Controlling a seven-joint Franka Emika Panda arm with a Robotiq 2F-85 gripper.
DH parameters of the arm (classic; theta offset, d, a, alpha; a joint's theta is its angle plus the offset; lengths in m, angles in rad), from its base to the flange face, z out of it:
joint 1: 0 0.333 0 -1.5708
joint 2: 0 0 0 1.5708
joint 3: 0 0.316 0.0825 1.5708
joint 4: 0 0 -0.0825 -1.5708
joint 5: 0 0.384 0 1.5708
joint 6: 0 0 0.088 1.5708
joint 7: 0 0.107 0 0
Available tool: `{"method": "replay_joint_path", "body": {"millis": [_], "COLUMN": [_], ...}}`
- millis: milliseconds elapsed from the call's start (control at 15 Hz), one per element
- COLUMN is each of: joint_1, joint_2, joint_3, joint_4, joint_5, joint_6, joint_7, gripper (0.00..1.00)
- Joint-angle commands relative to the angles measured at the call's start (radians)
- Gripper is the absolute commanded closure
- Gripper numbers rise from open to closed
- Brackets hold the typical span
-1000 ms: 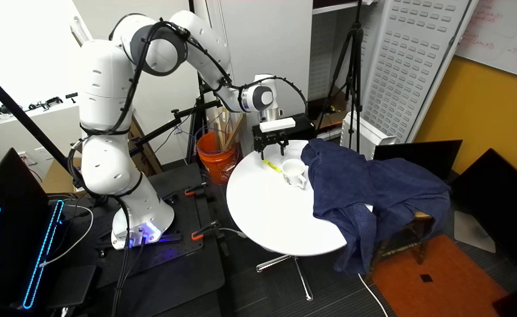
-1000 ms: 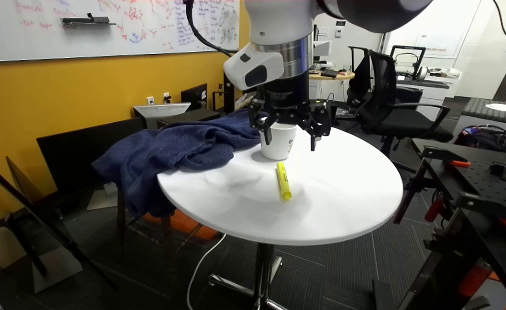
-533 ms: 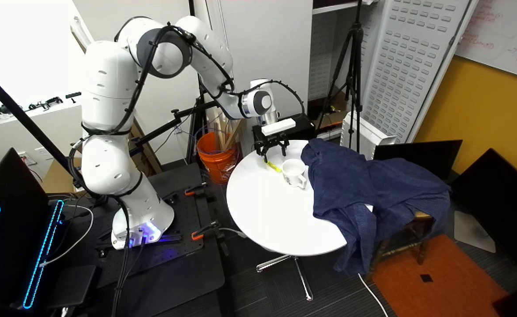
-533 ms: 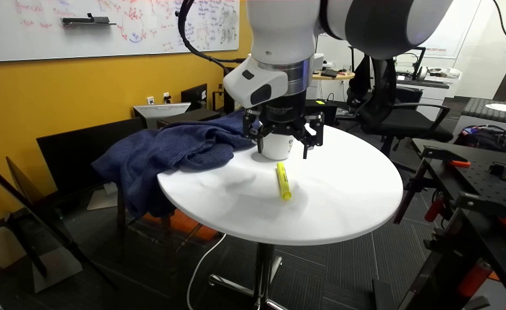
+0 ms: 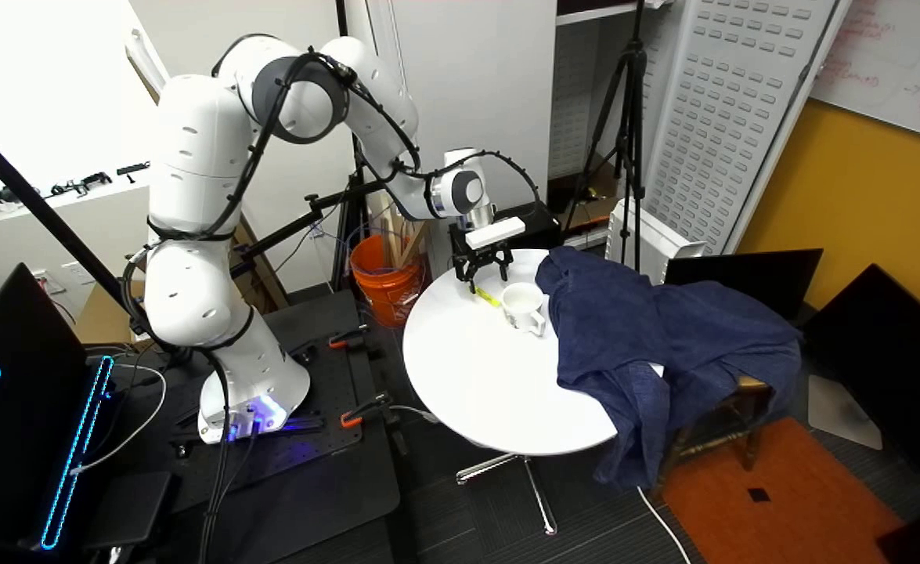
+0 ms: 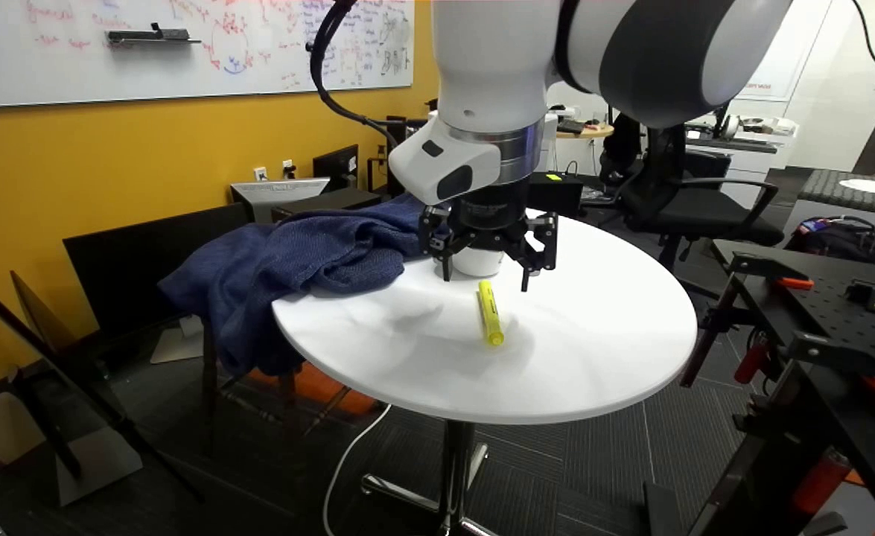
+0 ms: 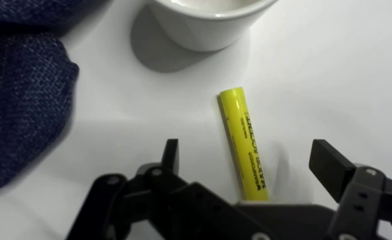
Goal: Move the mug closer to the yellow marker then put it in the mug
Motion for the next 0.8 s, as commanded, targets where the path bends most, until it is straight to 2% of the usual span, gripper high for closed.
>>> {"method": "replay_joint_path", "body": {"millis": [0, 667, 733], "joint_1": [-0.018, -0.026, -0.026], "joint_2": [0.018, 0.072, 0.075], "joint_3": [0.001, 0.001, 0.002], "joint_4": [0.008, 0.045, 0.048], "joint_5": [-0.012, -0.007, -0.006], "joint_6": [0.039, 0.056, 0.054], "joint_7": [-0.026, -0.065, -0.067], "gripper": [0.0, 0.0, 0.04]}}
